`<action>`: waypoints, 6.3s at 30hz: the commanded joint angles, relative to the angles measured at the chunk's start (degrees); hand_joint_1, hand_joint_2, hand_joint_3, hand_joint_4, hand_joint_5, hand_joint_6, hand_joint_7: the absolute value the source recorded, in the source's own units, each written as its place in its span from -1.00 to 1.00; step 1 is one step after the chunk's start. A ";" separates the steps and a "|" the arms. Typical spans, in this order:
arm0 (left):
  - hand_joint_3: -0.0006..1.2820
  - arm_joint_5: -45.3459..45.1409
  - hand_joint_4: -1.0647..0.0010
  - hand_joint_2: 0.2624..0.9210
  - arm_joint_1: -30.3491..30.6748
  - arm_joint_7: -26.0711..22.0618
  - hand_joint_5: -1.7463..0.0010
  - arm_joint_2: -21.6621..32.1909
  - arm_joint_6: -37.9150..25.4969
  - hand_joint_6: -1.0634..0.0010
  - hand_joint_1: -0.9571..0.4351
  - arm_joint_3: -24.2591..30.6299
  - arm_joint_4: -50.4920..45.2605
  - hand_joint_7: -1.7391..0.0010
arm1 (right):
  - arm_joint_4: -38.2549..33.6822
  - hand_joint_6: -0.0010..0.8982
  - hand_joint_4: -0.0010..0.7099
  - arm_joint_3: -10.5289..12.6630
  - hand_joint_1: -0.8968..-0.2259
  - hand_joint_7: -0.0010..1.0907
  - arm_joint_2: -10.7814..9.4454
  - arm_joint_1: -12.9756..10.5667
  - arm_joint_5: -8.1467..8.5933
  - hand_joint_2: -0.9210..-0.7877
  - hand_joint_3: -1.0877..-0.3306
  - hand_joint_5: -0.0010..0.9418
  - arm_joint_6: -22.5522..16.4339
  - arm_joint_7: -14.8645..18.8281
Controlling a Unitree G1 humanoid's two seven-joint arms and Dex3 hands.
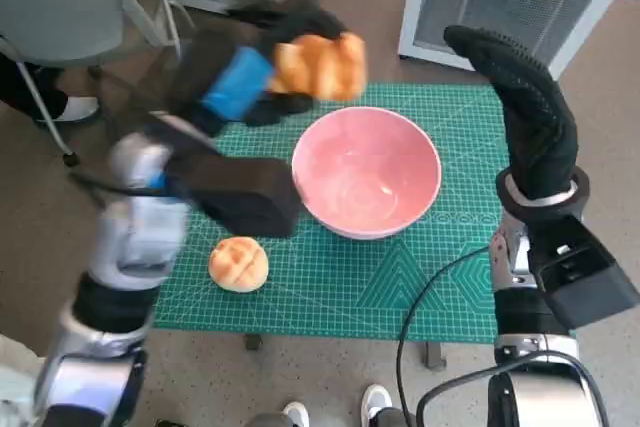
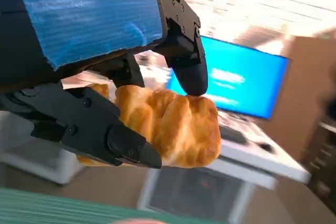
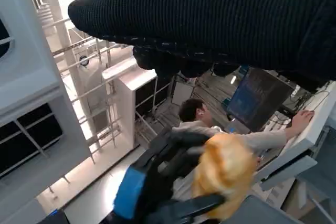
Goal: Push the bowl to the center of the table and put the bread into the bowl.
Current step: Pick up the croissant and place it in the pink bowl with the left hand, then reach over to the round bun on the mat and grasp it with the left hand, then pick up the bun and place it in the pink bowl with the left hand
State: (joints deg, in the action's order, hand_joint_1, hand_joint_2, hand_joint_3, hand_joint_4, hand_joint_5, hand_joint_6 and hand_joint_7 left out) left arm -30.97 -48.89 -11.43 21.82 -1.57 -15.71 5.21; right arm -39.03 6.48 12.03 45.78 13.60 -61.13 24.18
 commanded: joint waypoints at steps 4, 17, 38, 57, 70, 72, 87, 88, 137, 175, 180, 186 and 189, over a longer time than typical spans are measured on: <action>-0.85 -0.55 -0.29 1.00 -3.37 -1.49 -0.25 -2.36 5.27 -0.08 0.38 -4.02 9.57 -0.48 | 2.12 -0.42 -0.25 -0.16 -0.07 -0.66 0.36 -2.44 0.90 -1.00 -0.04 -1.00 1.69 0.85; -0.85 3.25 0.62 0.96 -8.78 -24.40 0.85 -0.58 7.34 0.49 0.32 -8.90 23.68 0.77 | 5.19 -0.43 -0.25 0.26 0.00 -0.64 0.82 -4.25 0.97 -1.00 -0.04 -1.00 2.87 0.52; -0.98 10.60 0.90 0.91 5.09 -15.64 0.98 6.44 21.71 0.67 -0.06 3.91 7.80 1.00 | 5.53 -0.46 -0.26 0.00 -0.04 -0.61 0.02 -5.03 -0.24 -1.00 -0.04 -1.00 2.07 -0.33; -1.00 22.80 0.61 0.90 31.80 -32.59 0.99 26.04 7.69 0.43 -0.01 18.86 -24.07 0.96 | 7.11 -0.48 -0.23 -0.61 0.01 -0.57 -0.43 -5.88 1.49 -1.00 -0.05 -0.99 2.67 0.54; -1.00 22.64 0.56 0.90 41.23 -33.82 0.99 28.10 8.39 0.40 0.00 19.44 -23.34 0.98 | 6.41 -0.49 -0.22 -0.68 -0.01 -0.55 -0.20 -5.61 1.58 -1.00 -0.04 -0.99 2.29 1.17; -1.00 22.57 0.56 0.91 41.43 -33.82 0.99 27.82 8.19 0.41 0.00 18.90 -22.62 0.98 | 6.04 -0.49 -0.22 -0.69 -0.01 -0.55 -0.14 -5.48 1.77 -1.00 -0.04 -0.99 2.20 1.47; -1.00 17.21 0.56 0.92 38.38 -31.70 1.00 23.71 7.25 0.50 0.06 10.65 -15.38 1.00 | 4.28 -0.51 -0.23 -0.61 0.01 -0.52 0.08 -4.41 2.18 -1.00 -0.05 -0.99 2.20 2.85; -1.00 16.83 0.56 0.92 37.94 -31.49 1.00 23.31 7.36 0.50 0.06 10.11 -14.71 1.00 | 4.22 -0.51 -0.23 -0.57 0.01 -0.52 0.15 -4.39 2.21 -1.00 -0.05 -0.99 2.25 2.91; -0.86 16.08 -0.22 1.00 19.59 -19.69 -0.41 18.30 7.00 -0.17 0.38 17.80 -18.13 -0.32 | 5.51 -0.57 -0.23 -0.23 -0.03 -0.42 0.67 -4.76 1.33 -1.00 -0.05 -1.00 2.32 2.50; -0.95 9.59 0.31 0.99 -9.55 -29.62 0.90 -1.35 6.93 0.17 0.23 -5.58 22.69 0.77 | 7.82 -0.63 -0.24 0.64 -0.04 -0.35 1.47 -6.06 -0.36 -1.00 -0.07 -1.00 2.64 0.57; -0.98 11.46 0.58 1.00 -8.37 -29.42 0.99 -1.93 7.15 0.31 0.11 -3.70 22.72 0.94 | 8.49 -0.62 -0.23 0.92 -0.03 -0.34 1.48 -6.40 -1.33 -1.00 -0.07 -1.00 2.74 -0.69; -0.95 15.29 0.75 1.00 -3.10 -18.22 1.00 -3.38 20.64 0.48 -0.01 1.53 24.23 0.99 | 9.34 -0.63 -0.22 0.87 -0.03 -0.33 1.43 -6.61 -1.50 -1.00 -0.07 -0.99 3.36 -1.69; -0.91 15.66 0.80 1.00 -0.60 -10.01 1.00 -4.83 27.65 0.55 -0.07 4.03 25.18 1.00 | 9.48 -0.63 -0.22 0.94 -0.03 -0.32 1.46 -6.44 -1.97 -1.00 -0.07 -0.99 3.64 -2.29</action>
State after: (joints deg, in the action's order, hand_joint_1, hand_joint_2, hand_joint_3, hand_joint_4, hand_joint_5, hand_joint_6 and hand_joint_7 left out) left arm -16.21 -53.00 -28.69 18.65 19.57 -14.26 28.89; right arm -29.83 7.11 13.28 40.68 12.77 -58.42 22.70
